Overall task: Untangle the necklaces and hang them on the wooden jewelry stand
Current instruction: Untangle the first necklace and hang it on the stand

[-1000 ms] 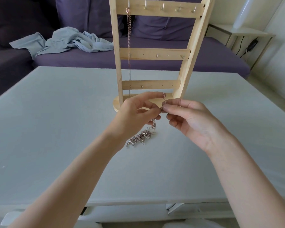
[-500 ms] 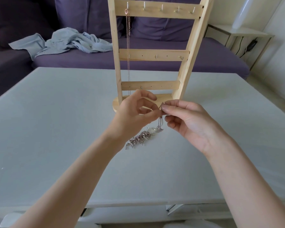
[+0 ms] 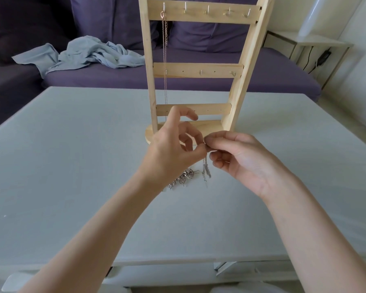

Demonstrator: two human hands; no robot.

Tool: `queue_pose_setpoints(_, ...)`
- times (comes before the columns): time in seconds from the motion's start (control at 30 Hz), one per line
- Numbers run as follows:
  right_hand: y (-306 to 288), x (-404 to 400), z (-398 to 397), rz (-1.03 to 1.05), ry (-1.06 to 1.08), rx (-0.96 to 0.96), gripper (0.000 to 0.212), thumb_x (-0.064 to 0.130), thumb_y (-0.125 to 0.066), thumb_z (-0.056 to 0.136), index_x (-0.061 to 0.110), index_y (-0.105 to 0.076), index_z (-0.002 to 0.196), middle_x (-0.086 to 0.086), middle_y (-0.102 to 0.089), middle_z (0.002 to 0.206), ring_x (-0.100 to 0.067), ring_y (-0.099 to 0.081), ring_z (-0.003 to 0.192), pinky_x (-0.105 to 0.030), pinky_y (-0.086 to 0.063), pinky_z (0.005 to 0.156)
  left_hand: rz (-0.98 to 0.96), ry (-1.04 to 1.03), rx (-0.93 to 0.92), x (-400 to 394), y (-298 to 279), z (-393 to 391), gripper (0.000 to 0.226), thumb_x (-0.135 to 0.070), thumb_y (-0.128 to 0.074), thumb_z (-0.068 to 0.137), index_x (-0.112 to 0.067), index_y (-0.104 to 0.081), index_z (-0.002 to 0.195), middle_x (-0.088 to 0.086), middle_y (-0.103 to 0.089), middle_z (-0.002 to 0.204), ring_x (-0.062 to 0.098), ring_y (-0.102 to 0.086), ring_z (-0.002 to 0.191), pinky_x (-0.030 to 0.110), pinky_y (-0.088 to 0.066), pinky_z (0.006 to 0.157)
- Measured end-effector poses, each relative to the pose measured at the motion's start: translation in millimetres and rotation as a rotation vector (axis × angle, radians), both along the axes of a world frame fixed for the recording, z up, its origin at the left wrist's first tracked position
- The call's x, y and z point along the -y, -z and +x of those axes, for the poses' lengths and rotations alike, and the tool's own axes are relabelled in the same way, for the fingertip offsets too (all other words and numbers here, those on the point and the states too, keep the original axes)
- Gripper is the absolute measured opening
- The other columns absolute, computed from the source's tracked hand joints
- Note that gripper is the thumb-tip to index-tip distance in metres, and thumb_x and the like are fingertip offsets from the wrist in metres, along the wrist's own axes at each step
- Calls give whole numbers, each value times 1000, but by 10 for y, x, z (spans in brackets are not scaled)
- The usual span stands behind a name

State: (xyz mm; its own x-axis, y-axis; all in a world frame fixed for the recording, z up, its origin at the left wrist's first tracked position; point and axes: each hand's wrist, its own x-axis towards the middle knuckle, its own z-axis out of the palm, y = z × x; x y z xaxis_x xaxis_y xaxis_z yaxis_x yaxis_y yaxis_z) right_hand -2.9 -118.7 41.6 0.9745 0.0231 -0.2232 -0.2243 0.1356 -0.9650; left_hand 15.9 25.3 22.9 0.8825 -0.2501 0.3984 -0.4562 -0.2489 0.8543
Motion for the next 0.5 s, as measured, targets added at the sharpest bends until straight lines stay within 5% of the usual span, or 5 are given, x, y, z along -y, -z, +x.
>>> queue_pose_setpoints(0.3,4,36,-1,-196,104,129,8,5,-66,83,13,-65,80,3,-60,73,-9,-53,63,-18,-42,55,-305,68,-247,-45,-72,18,32,-13,-56,66,-22,-44,94,-12,-59,66,11,-50,60,20,-42,56)
queue_pose_setpoints(0.5,-8,1,-8,-193,32,289,6,3,-66,83,8,-69,81,1,-62,67,-7,-51,62,-18,-42,56,-274,88,-263,-49,-61,11,32,-12,-62,72,-23,-44,96,-10,-59,71,11,-49,62,20,-42,57)
